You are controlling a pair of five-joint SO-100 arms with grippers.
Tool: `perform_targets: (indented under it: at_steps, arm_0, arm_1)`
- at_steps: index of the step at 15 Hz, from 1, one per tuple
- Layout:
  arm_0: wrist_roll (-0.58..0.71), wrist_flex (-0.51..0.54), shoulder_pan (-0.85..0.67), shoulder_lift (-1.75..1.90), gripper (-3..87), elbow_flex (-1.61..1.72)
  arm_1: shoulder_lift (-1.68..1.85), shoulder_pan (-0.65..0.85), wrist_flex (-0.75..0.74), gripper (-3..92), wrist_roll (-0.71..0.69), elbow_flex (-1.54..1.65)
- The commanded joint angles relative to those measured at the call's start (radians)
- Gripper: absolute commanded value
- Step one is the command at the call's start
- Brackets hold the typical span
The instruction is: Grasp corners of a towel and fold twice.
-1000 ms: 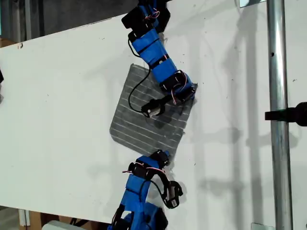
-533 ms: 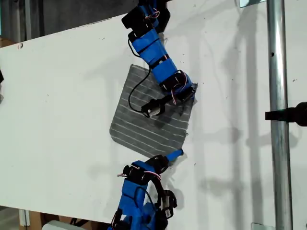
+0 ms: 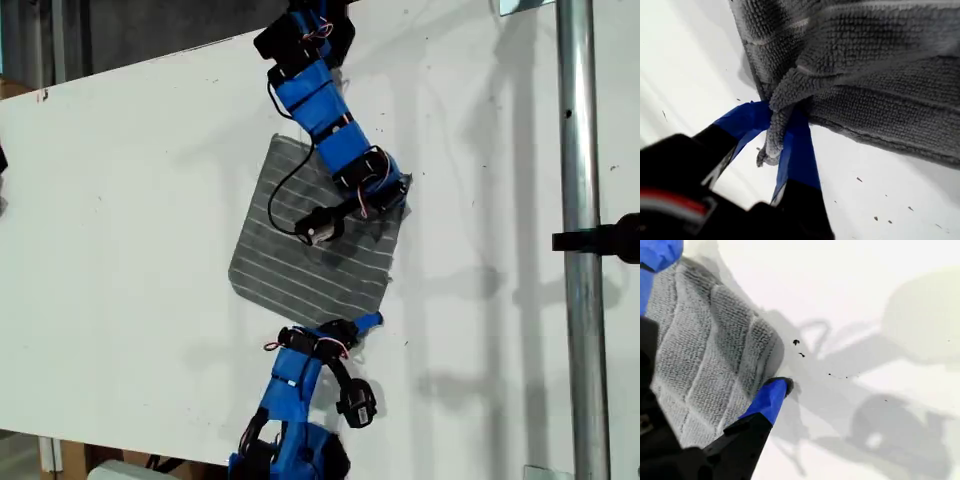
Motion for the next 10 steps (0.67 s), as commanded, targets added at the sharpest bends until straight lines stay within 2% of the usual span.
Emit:
perform_targets:
  at_steps: [1, 5, 10]
  arm_0:
    - [-0.008, -0.034, -0.023, -0.058, 33.5, -0.021]
    - [0.014, -0.037, -0.04, -0.081, -1.7, -0.052]
    - [-0.034, -0.048, -0.026, -0.025, -2.9, -0.017]
  arm_1:
    - [0.043, -0.02, -0.003, -0.2, 0.014, -0.026]
    - [0.043, -0.031, -0.009, -0.2, 0.025, -0.026]
    - [0.032, -0.034, -0.031, -0.2, 0.025, -0.026]
